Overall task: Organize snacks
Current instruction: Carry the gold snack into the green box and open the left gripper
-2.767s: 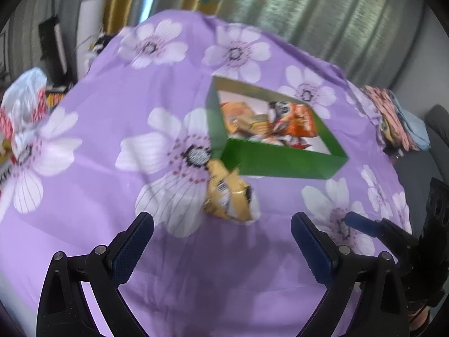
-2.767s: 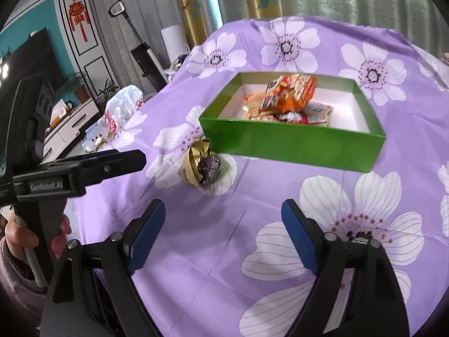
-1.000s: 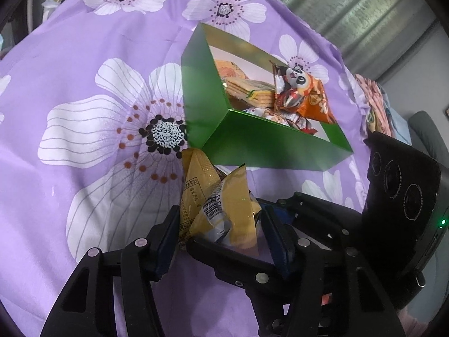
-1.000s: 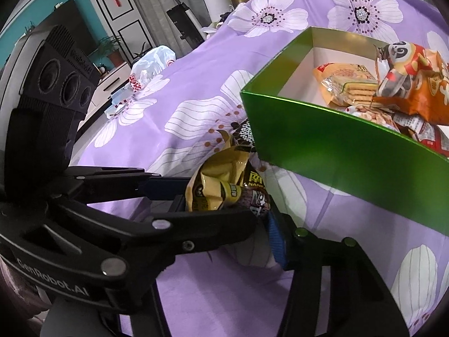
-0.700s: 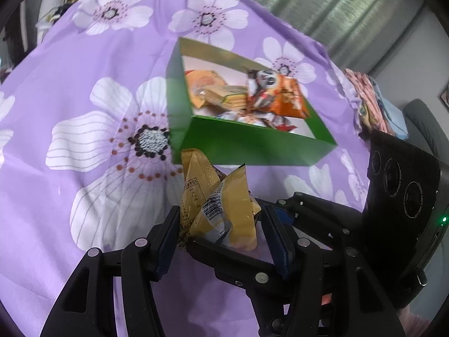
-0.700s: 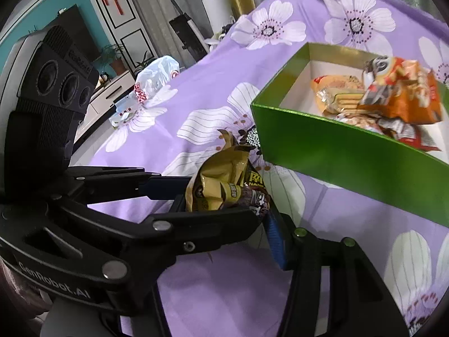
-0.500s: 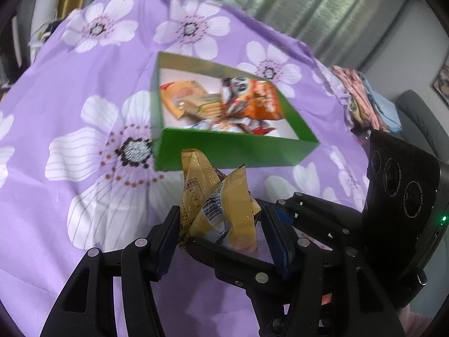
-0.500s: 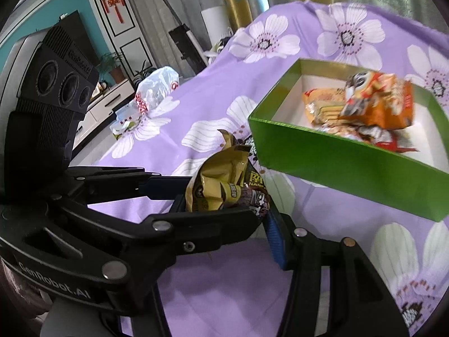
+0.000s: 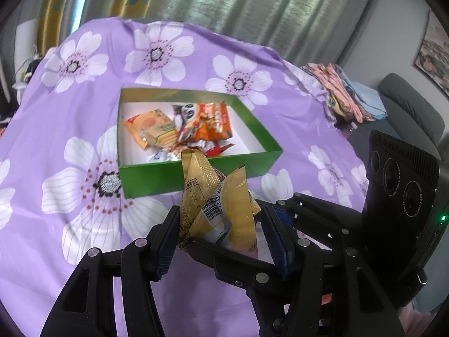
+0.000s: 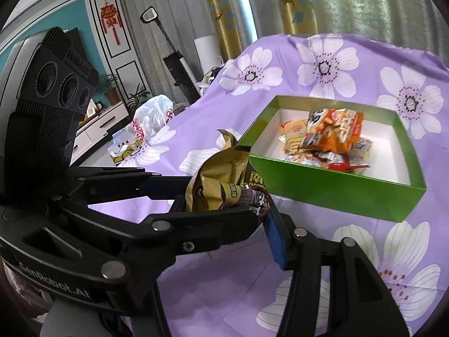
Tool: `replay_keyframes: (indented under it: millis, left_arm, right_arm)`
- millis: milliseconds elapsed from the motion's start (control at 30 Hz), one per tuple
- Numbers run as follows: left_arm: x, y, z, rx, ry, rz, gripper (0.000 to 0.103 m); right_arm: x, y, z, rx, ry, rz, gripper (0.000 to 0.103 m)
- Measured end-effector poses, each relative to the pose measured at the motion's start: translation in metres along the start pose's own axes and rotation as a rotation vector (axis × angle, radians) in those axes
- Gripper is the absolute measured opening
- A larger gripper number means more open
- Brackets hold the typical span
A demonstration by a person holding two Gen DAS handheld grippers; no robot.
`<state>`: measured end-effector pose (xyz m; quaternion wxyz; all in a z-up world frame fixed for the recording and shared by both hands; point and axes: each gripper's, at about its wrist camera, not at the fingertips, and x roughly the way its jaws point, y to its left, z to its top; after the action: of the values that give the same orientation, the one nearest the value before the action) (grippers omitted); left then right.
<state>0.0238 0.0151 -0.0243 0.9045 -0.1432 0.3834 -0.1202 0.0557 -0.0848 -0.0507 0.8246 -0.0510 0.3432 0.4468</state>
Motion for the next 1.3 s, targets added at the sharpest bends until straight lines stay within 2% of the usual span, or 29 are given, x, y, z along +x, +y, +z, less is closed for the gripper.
replay_keyframes:
  millis: [267,600,933,1133,1300]
  left_arm:
    - [0.002,-0.018,0.013,0.044,-0.020,-0.011,0.058]
    - [0.009,-0.020,0.036,0.074,-0.048,-0.019,0.058]
    - [0.028,0.001,0.087,0.072,-0.047,-0.033,0.058]
    - [0.048,0.022,0.107,0.028,-0.013,-0.022,0.058]
    - [0.070,0.042,0.100,-0.027,0.026,-0.019,0.058]
  right_arm:
    - [-0.016,-0.012,0.005,0.003,-0.047,-0.027,0.053]
    - [-0.019,-0.025,0.021,-0.004,-0.087,-0.055,0.053]
    - [0.002,-0.049,0.064,-0.003,-0.098,-0.059,0.053]
    - [0.025,-0.065,0.088,0.016,-0.063,-0.054,0.053]
    - [0.049,-0.070,0.087,0.020,-0.001,-0.054,0.053]
